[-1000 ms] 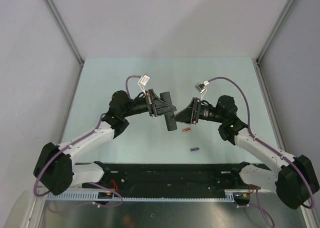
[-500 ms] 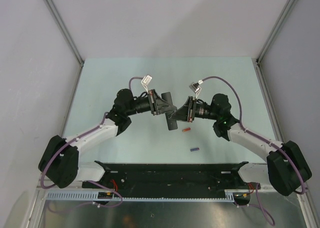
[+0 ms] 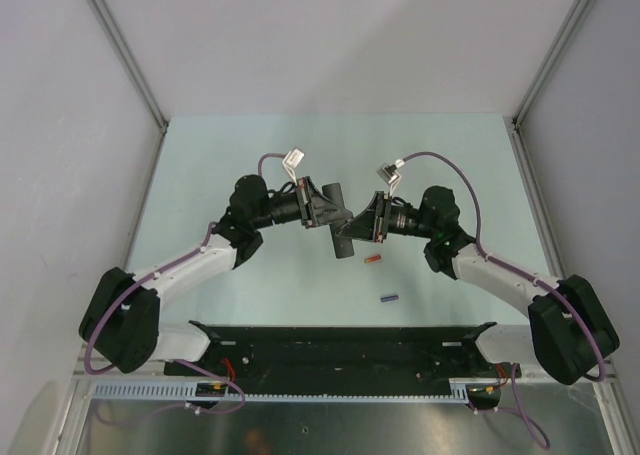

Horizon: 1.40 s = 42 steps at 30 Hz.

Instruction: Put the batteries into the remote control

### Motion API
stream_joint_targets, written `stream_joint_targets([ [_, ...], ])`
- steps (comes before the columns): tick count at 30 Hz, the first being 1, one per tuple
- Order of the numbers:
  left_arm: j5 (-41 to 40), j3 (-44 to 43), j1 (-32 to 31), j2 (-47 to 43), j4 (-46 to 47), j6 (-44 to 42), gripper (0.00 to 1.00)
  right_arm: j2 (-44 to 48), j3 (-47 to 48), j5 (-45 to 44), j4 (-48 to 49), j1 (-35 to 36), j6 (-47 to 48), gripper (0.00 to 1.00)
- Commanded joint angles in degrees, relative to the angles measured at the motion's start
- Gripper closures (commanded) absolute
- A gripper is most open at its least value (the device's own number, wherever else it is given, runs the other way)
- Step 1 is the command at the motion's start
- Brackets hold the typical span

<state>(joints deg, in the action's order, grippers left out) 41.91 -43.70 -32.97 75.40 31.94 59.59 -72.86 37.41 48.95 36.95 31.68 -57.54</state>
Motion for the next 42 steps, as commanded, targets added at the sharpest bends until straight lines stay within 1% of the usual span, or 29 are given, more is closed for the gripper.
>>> stream_joint_targets([
  [1, -2.8, -4.4, 0.5, -0.7, 5.1, 0.5, 1.0, -1.2, 0.6, 0.9, -4.7, 0.9, 1.4, 0.77],
  [4, -3.1, -4.3, 0.5, -0.7, 5.1, 0.4, 1.0, -1.2, 0.6, 1.0, -5.0, 0.8, 1.5, 0.77],
  [7, -3.4, -4.2, 0.5, -0.7, 5.1, 0.5, 1.0, -1.4, 0.6, 1.2, -4.8, 0.9, 1.0, 0.73],
  [10, -3.8, -4.1, 0.5, -0.6, 5.1, 0.4, 1.0, -1.6, 0.6, 1.6, -4.3, 1.0, 0.8, 0.74],
  [16, -4.9, -4.5, 1.1, -0.9, 5.1, 0.4, 1.0, -1.7, 0.5, 1.9, -5.1, 1.5, 1.0, 0.86],
  [17, -5.1, -4.5, 1.2, -1.0, 5.1, 0.6, 1.0, -1.8, 0.5, 2.0, -5.4, 1.5, 1.2, 0.9],
  [21, -6.4, -5.0, 1.6, -1.3, 5.2, 0.9, 1.0, -1.8, 0.4, 2.1, -6.4, 2.1, 2.3, 0.94],
  [31, -8.1, -5.6, 3.4, -0.7, 5.1, 2.8, 1.0, -1.1, 0.3, 2.0, -11.0, 3.6, 5.3, 0.91],
  [37, -8.1, -6.6, 3.9, 0.1, 5.2, 3.2, 1.0, -0.7, -0.3, 1.8, -11.6, 3.6, 5.8, 0.87],
  [42, -7.8, -7.4, 4.0, 0.8, 5.2, 3.4, 1.0, -0.3, -0.7, 1.7, -12.2, 3.6, 6.2, 0.86],
])
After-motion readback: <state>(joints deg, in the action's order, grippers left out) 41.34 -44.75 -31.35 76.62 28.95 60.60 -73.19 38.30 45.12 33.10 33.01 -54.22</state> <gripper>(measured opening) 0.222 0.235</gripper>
